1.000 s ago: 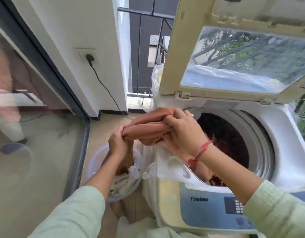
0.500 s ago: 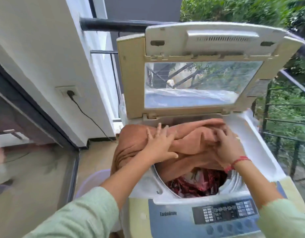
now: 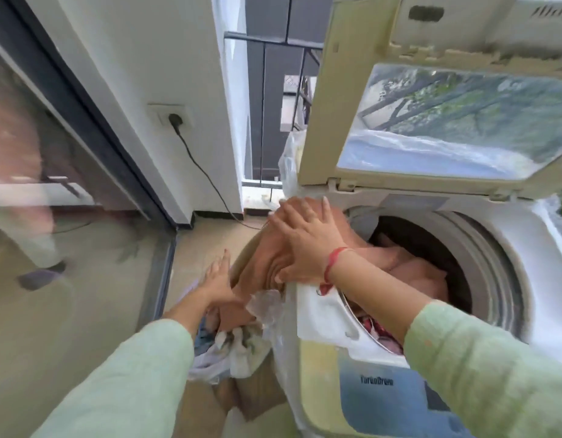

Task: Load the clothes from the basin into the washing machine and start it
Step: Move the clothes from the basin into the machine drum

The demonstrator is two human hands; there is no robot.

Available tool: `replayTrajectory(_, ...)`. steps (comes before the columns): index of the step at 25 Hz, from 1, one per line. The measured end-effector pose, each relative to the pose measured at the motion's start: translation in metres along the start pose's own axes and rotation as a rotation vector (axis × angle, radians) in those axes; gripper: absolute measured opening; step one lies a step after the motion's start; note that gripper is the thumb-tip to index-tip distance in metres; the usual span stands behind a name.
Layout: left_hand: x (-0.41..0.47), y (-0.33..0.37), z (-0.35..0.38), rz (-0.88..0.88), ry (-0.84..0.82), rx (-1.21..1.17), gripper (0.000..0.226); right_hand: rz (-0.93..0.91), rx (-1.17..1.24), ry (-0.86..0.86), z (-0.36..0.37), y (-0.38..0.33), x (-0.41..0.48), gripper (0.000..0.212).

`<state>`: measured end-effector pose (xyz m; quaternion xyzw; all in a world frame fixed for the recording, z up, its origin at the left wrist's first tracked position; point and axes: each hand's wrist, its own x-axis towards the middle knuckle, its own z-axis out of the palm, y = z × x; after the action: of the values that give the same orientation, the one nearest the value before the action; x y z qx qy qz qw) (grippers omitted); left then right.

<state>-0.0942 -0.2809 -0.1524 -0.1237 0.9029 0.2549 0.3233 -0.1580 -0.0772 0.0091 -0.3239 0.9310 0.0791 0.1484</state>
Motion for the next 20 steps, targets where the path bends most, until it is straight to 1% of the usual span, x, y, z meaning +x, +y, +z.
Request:
replayTrajectory(1,0.013,0.008,-0.001,0.055,0.056,0.001,0.135,0.054,-0.114,-0.085,0.002,-0.013,0.017,0.099)
replayTrajectory(2,0.026,0.018,0.005,0.112,0.093,-0.028,0.132,0.113,-0.179,-0.152,0.005,-0.023,0.027,0.089)
replayTrajectory(3,0.023,0.036,0.005,0.177,0.119,-0.039,0.127,0.161,-0.209,-0.187,0.006,-0.032,0.032,0.073)
replayTrajectory(4,0.014,0.05,0.005,0.266,0.119,-0.062,0.112,0.185,-0.22,-0.173,0.007,-0.039,0.032,0.057)
replayTrajectory(5,0.011,0.06,0.007,0.307,0.2,-0.177,0.082,0.186,-0.217,-0.118,0.008,-0.045,0.029,0.046)
replayTrajectory(6,-0.004,0.065,0.006,0.315,0.249,-0.26,0.049,0.163,-0.194,-0.034,0.011,-0.047,0.024,0.038)
replayTrajectory(7,-0.01,0.066,0.005,0.338,0.325,-0.305,0.03,0.133,-0.148,0.067,0.013,-0.044,0.017,0.033)
replayTrajectory(8,-0.021,0.064,-0.006,0.274,0.446,-0.332,0.024,0.097,-0.079,0.169,0.015,-0.037,0.009,0.028)
replayTrajectory(9,-0.025,0.059,-0.016,0.241,0.583,-0.354,0.028,0.059,-0.017,0.266,0.015,-0.029,-0.002,0.023)
replayTrajectory(10,-0.033,0.06,-0.03,0.213,0.662,-0.401,0.036,0.025,0.021,0.383,0.015,-0.017,-0.013,0.021)
replayTrajectory(11,-0.042,0.062,-0.043,0.253,0.775,-0.374,0.043,0.009,0.041,0.504,0.014,-0.004,-0.024,0.022)
replayTrajectory(12,-0.054,0.074,-0.057,0.325,0.841,-0.397,0.047,0.023,0.064,0.629,0.013,0.009,-0.036,0.025)
replayTrajectory(13,-0.067,0.092,-0.068,0.444,0.896,-0.439,0.049,0.055,0.095,0.747,0.007,0.021,-0.052,0.029)
replayTrajectory(14,-0.087,0.118,-0.08,0.561,0.989,-0.458,0.049,0.097,0.131,0.885,-0.002,0.034,-0.069,0.033)
replayTrajectory(15,-0.106,0.148,-0.091,0.695,1.061,-0.438,0.049,0.162,0.173,1.037,-0.015,0.05,-0.089,0.038)
replayTrajectory(17,-0.144,0.215,-0.111,0.969,1.2,-0.295,0.046,0.306,0.232,1.289,-0.045,0.083,-0.132,0.038)
replayTrajectory(18,-0.16,0.251,-0.117,1.065,1.243,-0.227,0.046,0.375,0.223,1.38,-0.057,0.103,-0.154,0.036)
replayTrajectory(19,-0.17,0.284,-0.12,1.122,1.261,-0.165,0.049,0.454,0.212,1.442,-0.064,0.123,-0.173,0.035)
replayTrajectory(20,-0.172,0.314,-0.117,1.147,1.275,-0.089,0.053,0.539,0.213,1.47,-0.066,0.143,-0.191,0.035)
